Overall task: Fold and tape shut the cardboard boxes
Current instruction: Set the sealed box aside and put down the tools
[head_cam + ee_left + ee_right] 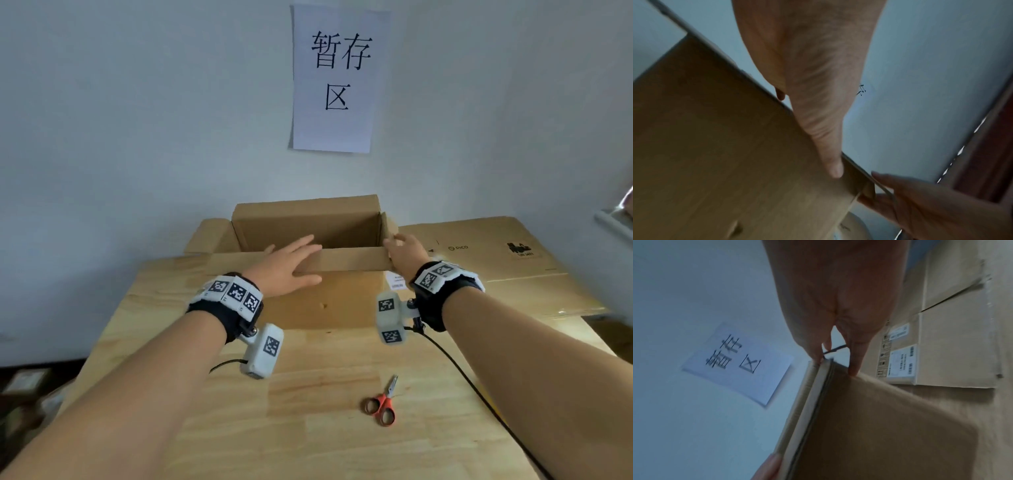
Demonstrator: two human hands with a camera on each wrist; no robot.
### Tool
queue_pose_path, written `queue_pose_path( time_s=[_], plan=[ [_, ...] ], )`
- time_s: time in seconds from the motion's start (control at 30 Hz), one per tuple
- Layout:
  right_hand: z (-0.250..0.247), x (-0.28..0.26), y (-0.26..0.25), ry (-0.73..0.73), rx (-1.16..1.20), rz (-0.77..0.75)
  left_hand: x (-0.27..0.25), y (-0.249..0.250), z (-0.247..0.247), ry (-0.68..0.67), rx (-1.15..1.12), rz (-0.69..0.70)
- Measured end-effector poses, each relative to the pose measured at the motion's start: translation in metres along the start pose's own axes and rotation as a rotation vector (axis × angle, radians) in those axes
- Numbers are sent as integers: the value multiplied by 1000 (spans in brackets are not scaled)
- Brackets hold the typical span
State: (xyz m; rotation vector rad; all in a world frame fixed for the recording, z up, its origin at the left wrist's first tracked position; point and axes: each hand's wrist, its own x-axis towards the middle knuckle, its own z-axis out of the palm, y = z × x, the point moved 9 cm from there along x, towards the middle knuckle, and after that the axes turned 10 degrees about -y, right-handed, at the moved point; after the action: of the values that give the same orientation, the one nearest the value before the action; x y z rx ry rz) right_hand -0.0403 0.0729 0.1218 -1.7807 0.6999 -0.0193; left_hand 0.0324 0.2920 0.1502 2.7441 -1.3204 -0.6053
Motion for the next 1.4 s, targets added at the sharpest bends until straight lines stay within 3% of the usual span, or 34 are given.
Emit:
queue_pose_path(
  time_s=[0.07,0.37,0.6,1.03,1.27,1.4],
  plan=[
    [36,7,-12,-124,124,-23,3,-21,12,-49,77,-86],
    [141,40,-54,-360,-65,-80,-12,-144,7,293,159,-373],
    [185,79,-83,-309,-204,-111,1,-220,-16,342,120,-473],
    [191,123,-46,-312,-217,73,5,-286,-30,514,153,-565],
    [180,118,-18,-281,-84,174,3,-284,-30,485,105,-573],
    [172,101,-9,-274,-3,179,-3,-258,-43,498,163,-494]
  ],
)
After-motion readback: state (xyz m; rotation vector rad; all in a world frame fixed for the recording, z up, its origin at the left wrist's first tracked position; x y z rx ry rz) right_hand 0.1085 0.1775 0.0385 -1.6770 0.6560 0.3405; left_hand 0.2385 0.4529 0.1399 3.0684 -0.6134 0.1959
